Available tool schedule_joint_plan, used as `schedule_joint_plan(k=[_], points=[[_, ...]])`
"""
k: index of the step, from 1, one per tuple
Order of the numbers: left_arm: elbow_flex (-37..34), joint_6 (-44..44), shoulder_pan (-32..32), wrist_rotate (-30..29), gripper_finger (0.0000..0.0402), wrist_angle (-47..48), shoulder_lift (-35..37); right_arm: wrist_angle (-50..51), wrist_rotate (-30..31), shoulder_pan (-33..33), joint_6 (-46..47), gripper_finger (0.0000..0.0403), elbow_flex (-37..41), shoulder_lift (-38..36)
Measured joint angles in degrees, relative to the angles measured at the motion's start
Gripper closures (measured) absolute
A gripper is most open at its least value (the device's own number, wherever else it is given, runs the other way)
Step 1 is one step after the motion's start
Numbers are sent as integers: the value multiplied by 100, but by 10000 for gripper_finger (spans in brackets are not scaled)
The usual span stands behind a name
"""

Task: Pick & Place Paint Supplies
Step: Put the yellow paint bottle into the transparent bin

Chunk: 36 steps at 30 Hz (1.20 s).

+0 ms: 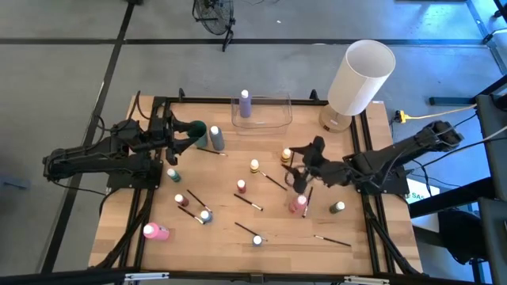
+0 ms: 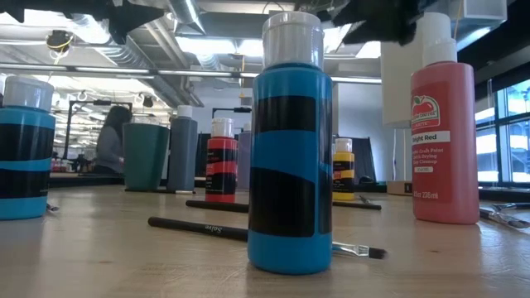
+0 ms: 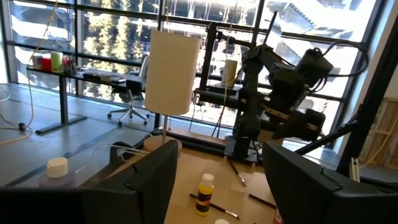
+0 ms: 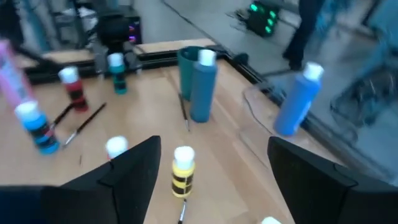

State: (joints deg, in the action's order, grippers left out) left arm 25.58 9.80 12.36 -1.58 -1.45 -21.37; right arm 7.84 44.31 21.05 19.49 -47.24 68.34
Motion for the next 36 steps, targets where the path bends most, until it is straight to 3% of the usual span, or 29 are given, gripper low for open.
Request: schedule_joint_plan(k=[7,24,28,36], points=[[0,-2,0,-2,172,2,0,603,-795,-657,1041,108,0,0],[-2,-2,0,-4,171,2,0,948,-875,-1129,1641,108,0,0],[-2,-2,0,-7,173,1,0,1135,-1205,-1211,1817,108,0,0],[-4,-2,0,-15,172,0,0,1278,-878,-1209,1755,108,0,0]])
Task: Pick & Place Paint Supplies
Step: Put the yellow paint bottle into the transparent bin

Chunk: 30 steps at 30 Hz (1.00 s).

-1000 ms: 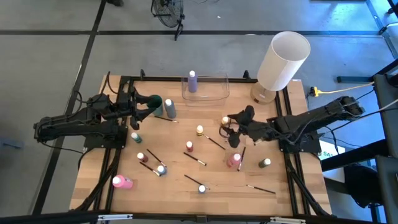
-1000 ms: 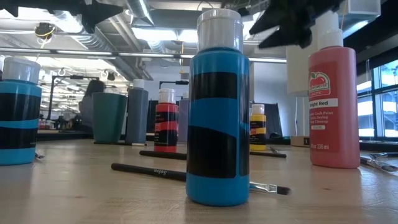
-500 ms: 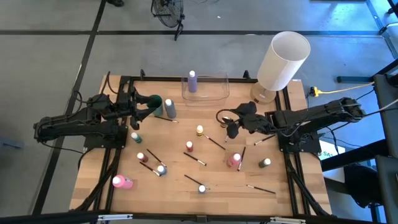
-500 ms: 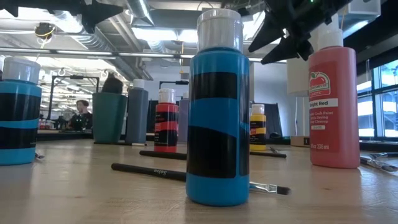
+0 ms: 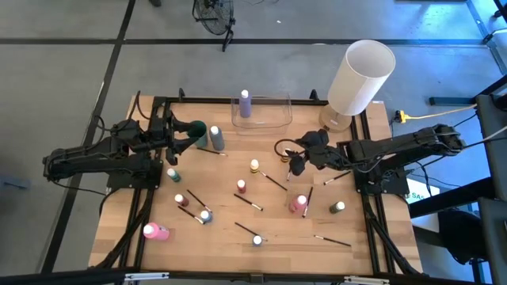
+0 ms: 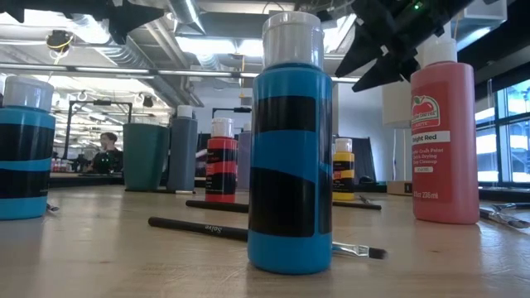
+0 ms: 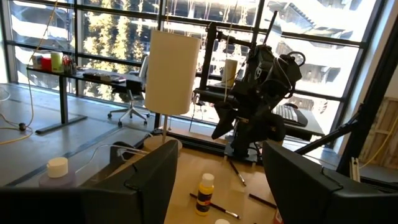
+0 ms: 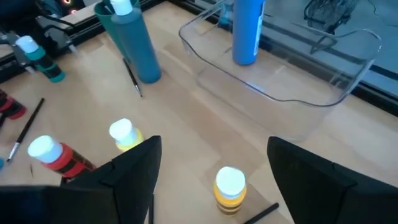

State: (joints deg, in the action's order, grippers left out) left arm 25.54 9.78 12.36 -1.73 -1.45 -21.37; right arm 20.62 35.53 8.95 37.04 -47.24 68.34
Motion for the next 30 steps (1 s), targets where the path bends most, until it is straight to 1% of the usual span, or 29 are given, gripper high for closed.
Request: schedule_joint_plan(k=[5,14,22,27,30], points=[[-1,0,0,-16,172,0,0,54,-154,-2,97,108,0,0],[-2,0,0,-16,173,0,0,656,-170,-2,510,108,0,0],[-2,0,0,-17,173,0,0,707,-172,-2,534,108,0,3],[-2,0,0,-17,171,0,0,732,-304,-4,335,108,0,285],[-2,-1,0,-18,172,-4,0,643,-222,-30,274,108,0,488]])
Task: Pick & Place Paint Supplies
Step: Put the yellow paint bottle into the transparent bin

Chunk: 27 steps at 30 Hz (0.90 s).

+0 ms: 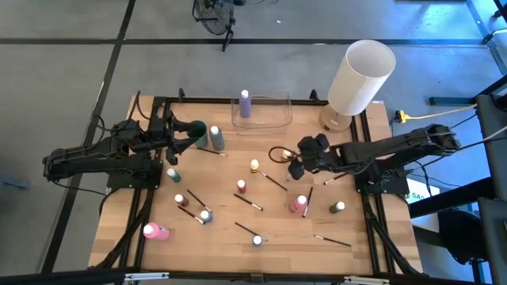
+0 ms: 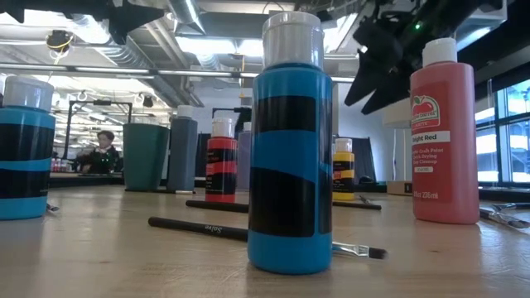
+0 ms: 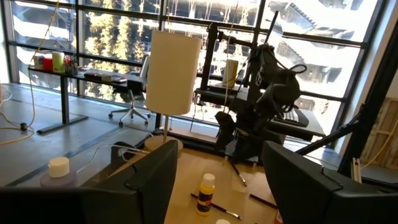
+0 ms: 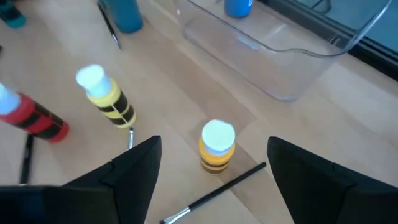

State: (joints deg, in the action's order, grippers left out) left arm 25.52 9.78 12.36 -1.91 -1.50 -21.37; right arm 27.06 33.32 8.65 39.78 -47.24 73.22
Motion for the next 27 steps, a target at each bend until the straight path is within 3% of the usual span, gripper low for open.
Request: schedule_joint_plan(k=[14,27], points=[[0,1,1,-103,173,1,0,42,-276,-271,-16,108,0,130],[0,1,2,-103,171,3,0,-385,-537,-479,-283,108,-2,753]])
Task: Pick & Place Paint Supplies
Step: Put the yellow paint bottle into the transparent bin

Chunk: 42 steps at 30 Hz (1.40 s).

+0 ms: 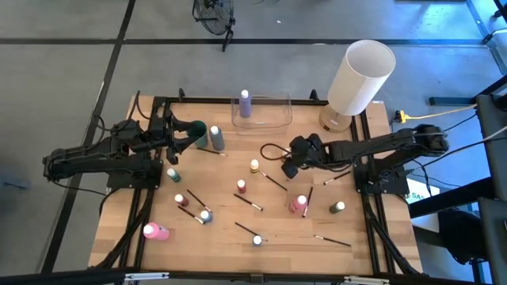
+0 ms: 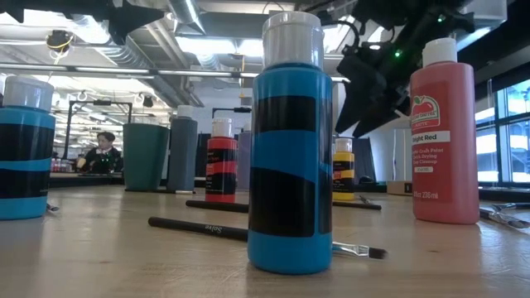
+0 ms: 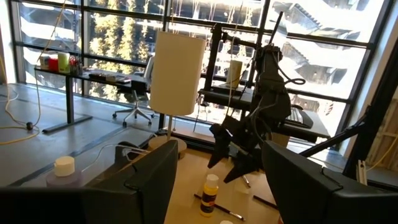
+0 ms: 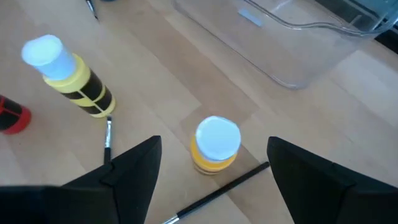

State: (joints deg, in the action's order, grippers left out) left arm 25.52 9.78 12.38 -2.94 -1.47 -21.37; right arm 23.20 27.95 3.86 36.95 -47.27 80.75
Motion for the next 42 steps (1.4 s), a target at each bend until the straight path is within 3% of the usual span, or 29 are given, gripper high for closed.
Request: schedule_joint_plan(k=[14,42], points=[[0,0,-2,0,173,0,0,-31,-169,-98,-100,108,2,478],[0,0,-2,0,172,2,0,-31,-269,-123,-100,108,2,488]])
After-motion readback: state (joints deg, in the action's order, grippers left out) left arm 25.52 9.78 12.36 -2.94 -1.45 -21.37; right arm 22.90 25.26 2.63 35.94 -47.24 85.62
